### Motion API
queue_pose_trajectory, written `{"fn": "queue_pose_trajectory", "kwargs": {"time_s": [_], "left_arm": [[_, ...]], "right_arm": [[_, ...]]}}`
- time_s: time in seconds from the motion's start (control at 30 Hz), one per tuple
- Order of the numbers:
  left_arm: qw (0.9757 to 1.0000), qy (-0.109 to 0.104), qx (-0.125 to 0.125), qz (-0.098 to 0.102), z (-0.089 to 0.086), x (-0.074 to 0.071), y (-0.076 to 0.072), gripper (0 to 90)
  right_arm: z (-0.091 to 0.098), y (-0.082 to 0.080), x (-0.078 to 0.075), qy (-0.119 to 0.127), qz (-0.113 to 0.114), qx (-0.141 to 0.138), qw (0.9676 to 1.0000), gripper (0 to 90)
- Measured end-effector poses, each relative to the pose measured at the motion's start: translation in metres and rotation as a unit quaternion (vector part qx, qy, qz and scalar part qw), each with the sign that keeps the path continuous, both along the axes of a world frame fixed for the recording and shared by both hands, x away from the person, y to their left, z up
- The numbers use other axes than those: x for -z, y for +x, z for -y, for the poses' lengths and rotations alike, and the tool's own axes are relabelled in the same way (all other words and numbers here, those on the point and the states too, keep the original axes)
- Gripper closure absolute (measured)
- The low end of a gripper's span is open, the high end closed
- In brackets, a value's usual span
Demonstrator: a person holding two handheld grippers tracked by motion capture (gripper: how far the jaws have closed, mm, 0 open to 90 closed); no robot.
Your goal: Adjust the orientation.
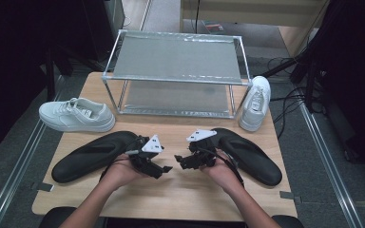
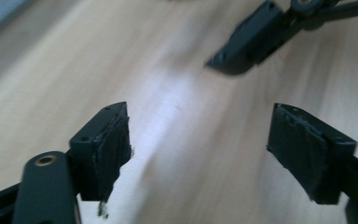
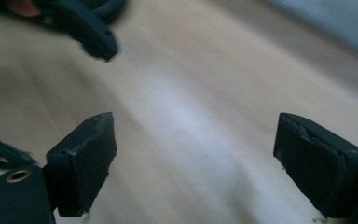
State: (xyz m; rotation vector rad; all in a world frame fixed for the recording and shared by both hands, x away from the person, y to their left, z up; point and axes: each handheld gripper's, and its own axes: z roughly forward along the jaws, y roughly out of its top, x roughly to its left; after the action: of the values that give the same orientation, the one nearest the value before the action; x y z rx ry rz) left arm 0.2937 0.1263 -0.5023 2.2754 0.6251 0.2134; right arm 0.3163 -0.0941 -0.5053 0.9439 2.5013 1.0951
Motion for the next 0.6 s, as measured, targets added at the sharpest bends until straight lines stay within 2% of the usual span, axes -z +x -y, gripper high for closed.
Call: {"fn": "queue_pose_trajectory", "kwargs": {"time_s": [0.03, 0.1, 0.13, 0.17, 0.23, 0.3, 0.33, 0.4, 0.43, 0.47, 0.53, 0.6], "left_arm": [[0.9998, -0.017, -0.005, -0.004, -0.002, -0.001, 0.001, 27.8], [0.9975, -0.06, -0.014, -0.034, -0.007, -0.002, 0.003, 30.5], [0.9964, -0.067, -0.018, -0.049, -0.009, -0.003, 0.004, 31.3], [0.9959, -0.068, -0.025, -0.055, -0.01, -0.003, 0.003, 34.2], [0.9961, -0.072, -0.024, -0.044, -0.015, -0.003, 0.001, 36.4], [0.9952, -0.086, -0.022, -0.041, -0.02, -0.002, -0.003, 38.7], [0.9952, -0.086, -0.022, -0.041, -0.021, -0.001, -0.004, 40.0], [0.9971, -0.066, -0.02, -0.032, -0.023, -0.001, -0.007, 42.4], [0.9977, -0.052, -0.022, -0.037, -0.023, -0.002, -0.008, 42.8], [0.9974, -0.05, -0.023, -0.048, -0.024, -0.002, -0.007, 44.1], [0.9955, -0.062, -0.024, -0.067, -0.024, -0.004, -0.007, 48.0], [0.9951, -0.064, -0.022, -0.071, -0.023, -0.005, -0.007, 44.1]], "right_arm": [[0.002, 0.0, -0.004, 0.0, 0.01, -0.001, 0.9999, 13.8], [0.008, -0.001, -0.008, 0.012, 0.021, -0.006, 0.9997, 13.5], [0.01, -0.002, -0.009, 0.014, 0.024, -0.006, 0.9996, 13.6], [0.012, -0.003, -0.009, 0.017, 0.018, -0.008, 0.9997, 13.8], [0.016, -0.004, -0.009, 0.026, 0.008, -0.027, 0.9993, 13.7], [0.019, -0.006, -0.01, 0.038, 0.002, -0.035, 0.9987, 13.4], [0.022, -0.006, -0.011, 0.048, -0.003, -0.039, 0.9981, 13.1], [0.026, -0.007, -0.012, 0.06, -0.003, -0.041, 0.9974, 13.1], [0.027, -0.008, -0.012, 0.061, -0.003, -0.041, 0.9973, 13.1], [0.029, -0.008, -0.013, 0.061, -0.002, -0.044, 0.9972, 13.1], [0.03, -0.01, -0.012, 0.05, 0.004, -0.045, 0.9977, 13.8], [0.029, -0.011, -0.011, 0.044, 0.007, -0.049, 0.9978, 15.4]]}}
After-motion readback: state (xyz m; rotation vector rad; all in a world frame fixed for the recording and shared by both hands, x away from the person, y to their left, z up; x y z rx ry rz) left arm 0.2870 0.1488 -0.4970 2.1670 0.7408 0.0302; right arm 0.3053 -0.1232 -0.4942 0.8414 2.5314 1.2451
